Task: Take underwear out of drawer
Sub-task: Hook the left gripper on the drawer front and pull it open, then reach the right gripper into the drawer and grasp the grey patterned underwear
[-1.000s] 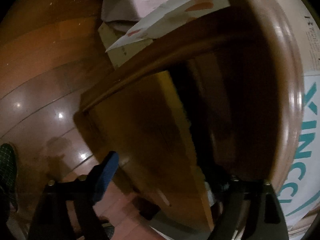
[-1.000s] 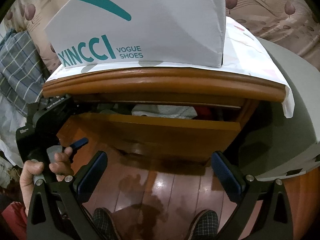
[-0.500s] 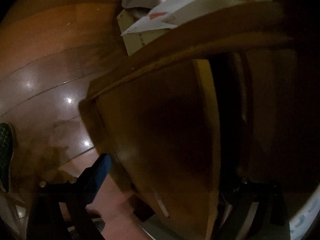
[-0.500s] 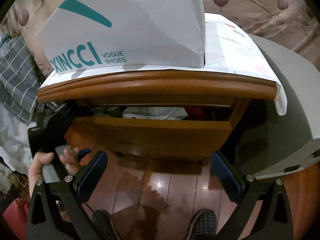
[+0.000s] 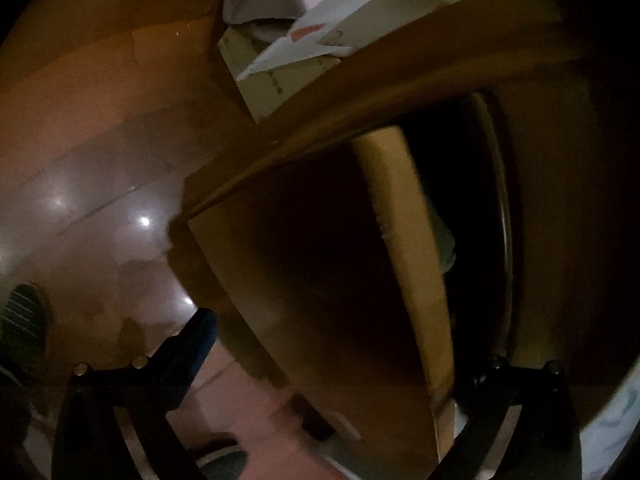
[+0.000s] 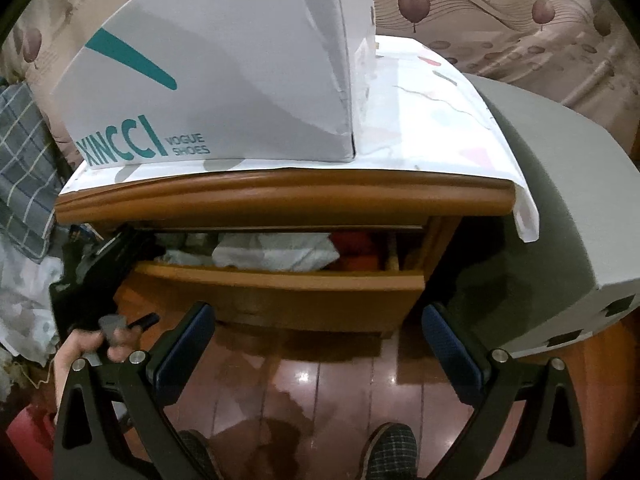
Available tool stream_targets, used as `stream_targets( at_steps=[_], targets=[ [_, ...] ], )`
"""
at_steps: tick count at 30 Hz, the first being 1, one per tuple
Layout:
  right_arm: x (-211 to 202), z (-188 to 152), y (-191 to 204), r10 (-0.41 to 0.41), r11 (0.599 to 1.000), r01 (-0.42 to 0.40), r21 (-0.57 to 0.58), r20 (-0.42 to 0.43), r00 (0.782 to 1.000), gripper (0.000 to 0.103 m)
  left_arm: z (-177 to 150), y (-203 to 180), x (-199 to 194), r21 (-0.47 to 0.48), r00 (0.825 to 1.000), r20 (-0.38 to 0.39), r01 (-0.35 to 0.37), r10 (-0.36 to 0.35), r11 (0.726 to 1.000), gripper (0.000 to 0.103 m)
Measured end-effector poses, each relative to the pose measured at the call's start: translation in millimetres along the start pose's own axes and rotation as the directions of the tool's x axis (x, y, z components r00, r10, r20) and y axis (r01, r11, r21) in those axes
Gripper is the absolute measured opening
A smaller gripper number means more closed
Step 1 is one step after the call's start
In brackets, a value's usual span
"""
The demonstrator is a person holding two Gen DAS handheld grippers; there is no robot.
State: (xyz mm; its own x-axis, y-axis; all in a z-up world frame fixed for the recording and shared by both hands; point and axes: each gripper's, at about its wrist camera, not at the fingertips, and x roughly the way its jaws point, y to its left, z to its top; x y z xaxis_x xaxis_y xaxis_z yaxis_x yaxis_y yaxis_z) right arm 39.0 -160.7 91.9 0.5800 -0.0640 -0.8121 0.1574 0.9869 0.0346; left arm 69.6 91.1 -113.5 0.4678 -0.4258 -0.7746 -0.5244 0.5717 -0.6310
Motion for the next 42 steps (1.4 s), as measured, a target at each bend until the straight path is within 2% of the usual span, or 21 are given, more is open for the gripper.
stream_targets(
  at_steps=[7, 12, 17, 21, 22, 27, 30, 32, 34, 36, 38, 42],
  targets=[
    [-6, 6, -8, -0.007, 1.000, 0.007, 0.016, 0.015, 1.000, 0.102, -17, 23, -29, 0.062, 0.998, -0.037, -0.045, 0.047, 0.997, 0.103],
    [-12, 11, -15, -0.021, 0.999, 0.020, 0.039, 0.028, 0.999, 0.102, -32, 30, -44, 0.126, 0.992, -0.050, -0.108, 0.115, 0.986, 0.103],
    [-4, 7, -14, -0.031, 0.999, 0.032, 0.038, -0.041, 0.999, 0.102, -35, 45, -46, 0.163, 0.985, -0.070, -0.146, 0.159, 0.976, 0.103],
    [5, 5, -15, -0.002, 0.999, 0.006, 0.049, -0.089, 0.996, 0.102, -40, 33, -58, 0.206, 0.977, -0.072, -0.183, 0.201, 0.961, 0.103],
    [7, 5, -15, 0.006, 0.999, -0.001, 0.053, -0.095, 0.995, 0.102, -35, 28, -72, 0.207, 0.976, -0.075, -0.185, 0.204, 0.961, 0.103],
    [12, 5, -14, 0.019, 0.998, -0.012, 0.064, -0.121, 0.992, 0.102, -45, 36, -77, 0.250, 0.967, -0.073, -0.220, 0.245, 0.943, 0.103],
    [16, 4, -14, 0.021, 0.998, -0.012, 0.065, -0.141, 0.990, 0.102, -44, 39, -76, 0.264, 0.967, -0.068, -0.221, 0.246, 0.939, 0.103],
    [17, 2, -12, 0.031, 0.998, -0.020, 0.067, -0.157, 0.987, 0.102, -47, 37, -77, 0.305, 0.961, -0.033, -0.251, 0.273, 0.919, 0.103],
    [18, -1, -8, 0.044, 0.998, -0.035, 0.056, -0.170, 0.984, 0.102, -48, 30, -77, 0.361, 0.949, 0.008, -0.297, 0.315, 0.884, 0.103],
    [19, -3, -4, 0.055, 0.998, -0.048, 0.041, -0.181, 0.982, 0.102, -52, 17, -81, 0.428, 0.928, 0.085, -0.363, 0.363, 0.828, 0.103],
    [21, -5, 3, 0.065, 0.998, -0.062, 0.019, -0.195, 0.979, 0.102, -53, 11, -84, 0.467, 0.911, 0.129, -0.404, 0.391, 0.787, 0.102],
    [24, -8, 16, 0.108, 0.994, -0.112, -0.002, -0.235, 0.966, 0.102, -57, 1, -99, 0.501, 0.903, 0.143, -0.420, 0.406, 0.757, 0.102]
  ],
)
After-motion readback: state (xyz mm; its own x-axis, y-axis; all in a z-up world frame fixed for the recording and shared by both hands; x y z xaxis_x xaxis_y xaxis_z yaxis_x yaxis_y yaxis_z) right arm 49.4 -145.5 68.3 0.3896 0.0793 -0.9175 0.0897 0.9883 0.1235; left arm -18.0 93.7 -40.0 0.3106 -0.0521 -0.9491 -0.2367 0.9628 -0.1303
